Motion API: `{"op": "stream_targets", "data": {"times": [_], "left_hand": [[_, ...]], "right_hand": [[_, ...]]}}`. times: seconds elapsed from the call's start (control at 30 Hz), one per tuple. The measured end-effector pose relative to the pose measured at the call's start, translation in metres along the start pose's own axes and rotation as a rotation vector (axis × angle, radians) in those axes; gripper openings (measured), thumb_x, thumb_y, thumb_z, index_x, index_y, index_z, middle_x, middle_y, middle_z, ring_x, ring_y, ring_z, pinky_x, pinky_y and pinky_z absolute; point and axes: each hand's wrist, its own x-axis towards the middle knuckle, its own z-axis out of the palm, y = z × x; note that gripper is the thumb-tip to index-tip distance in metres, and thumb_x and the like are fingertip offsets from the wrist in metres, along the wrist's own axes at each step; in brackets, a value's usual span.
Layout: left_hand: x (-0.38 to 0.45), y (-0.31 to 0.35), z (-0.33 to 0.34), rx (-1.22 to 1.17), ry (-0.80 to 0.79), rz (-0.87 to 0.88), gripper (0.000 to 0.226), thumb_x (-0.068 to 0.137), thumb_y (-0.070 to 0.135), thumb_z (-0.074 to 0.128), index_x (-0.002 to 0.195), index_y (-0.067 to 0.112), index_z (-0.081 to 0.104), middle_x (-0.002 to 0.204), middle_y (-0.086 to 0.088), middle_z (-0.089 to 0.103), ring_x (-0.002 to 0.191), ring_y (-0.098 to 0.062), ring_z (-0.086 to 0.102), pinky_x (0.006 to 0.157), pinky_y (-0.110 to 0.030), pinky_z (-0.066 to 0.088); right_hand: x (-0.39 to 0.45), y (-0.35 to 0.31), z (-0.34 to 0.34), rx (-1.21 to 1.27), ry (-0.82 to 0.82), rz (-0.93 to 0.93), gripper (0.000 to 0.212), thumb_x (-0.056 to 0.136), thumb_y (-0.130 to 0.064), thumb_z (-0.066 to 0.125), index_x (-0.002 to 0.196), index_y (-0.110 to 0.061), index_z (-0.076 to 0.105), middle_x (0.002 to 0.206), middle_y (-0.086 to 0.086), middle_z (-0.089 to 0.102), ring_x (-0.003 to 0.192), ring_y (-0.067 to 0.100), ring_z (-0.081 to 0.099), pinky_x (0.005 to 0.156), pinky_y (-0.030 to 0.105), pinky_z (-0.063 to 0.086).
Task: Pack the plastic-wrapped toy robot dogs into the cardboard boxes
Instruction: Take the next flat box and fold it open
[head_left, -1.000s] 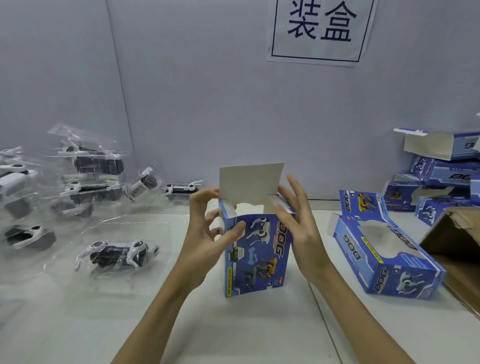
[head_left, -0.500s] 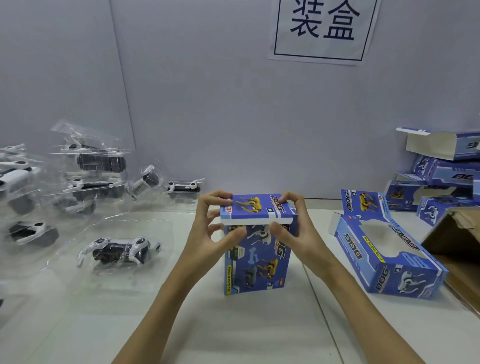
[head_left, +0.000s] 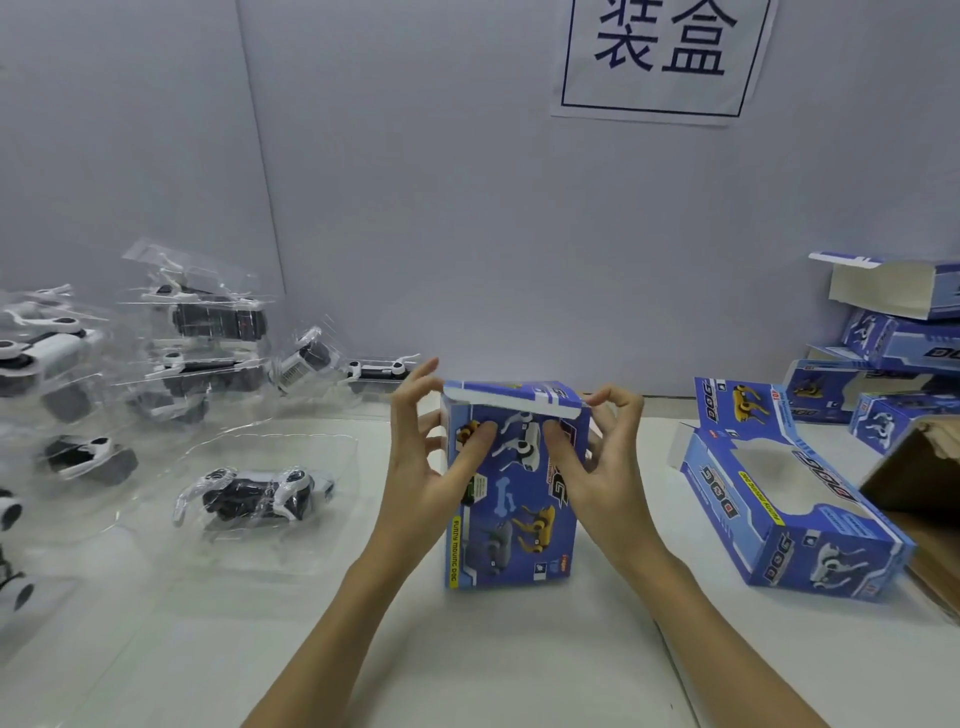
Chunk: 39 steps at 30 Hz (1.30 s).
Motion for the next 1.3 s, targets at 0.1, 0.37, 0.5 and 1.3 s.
{"op": "stream_targets", "data": {"times": [0.1,0.37,0.5,1.3], "left_hand": [[0.001,0.000,-0.003,0.086,-0.034,0.079,0.035,0.096,0.043,0.067,0.125,0.054,0.052,0.160,0.013,0.032,0.138,-0.019,0.050,0.090,-0.028,0.058],[0.003,0.004,-0.007,0.104,-0.135,0.052,0.036,0.092,0.048,0.068,0.125,0.055,0.054,0.141,0.021,0.040,0.133,-0.013,0.050,0.084,-0.016,0.054],[0.005,0.005,-0.006,0.004,-0.138,-0.025,0.060,0.094,0.039,0.075,0.142,0.047,0.040,0.141,0.027,0.049,0.123,-0.005,0.060,0.078,-0.025,0.061],[0.000,-0.001,-0.007,0.037,-0.209,0.044,0.097,0.089,0.030,0.082,0.158,0.043,0.014,0.151,0.016,0.040,0.126,-0.014,0.063,0.091,-0.026,0.060]], "right_hand": [[0.000,0.003,-0.003,-0.051,0.004,-0.040,0.041,0.087,-0.041,0.068,0.113,-0.032,0.038,0.127,-0.025,0.062,0.123,0.014,0.066,0.073,0.030,0.064],[0.005,0.005,-0.005,-0.013,0.001,0.010,0.039,0.092,-0.030,0.062,0.126,-0.027,0.043,0.126,-0.019,0.061,0.124,0.012,0.064,0.070,0.028,0.063],[0.004,0.006,0.002,0.024,0.026,0.024,0.032,0.096,-0.032,0.058,0.124,-0.032,0.043,0.133,0.003,0.058,0.119,0.022,0.068,0.067,0.031,0.064],[0.005,0.013,-0.008,-0.150,-0.058,-0.136,0.053,0.103,-0.022,0.054,0.144,-0.046,0.031,0.116,-0.024,0.064,0.114,0.016,0.070,0.081,0.039,0.066]]}}
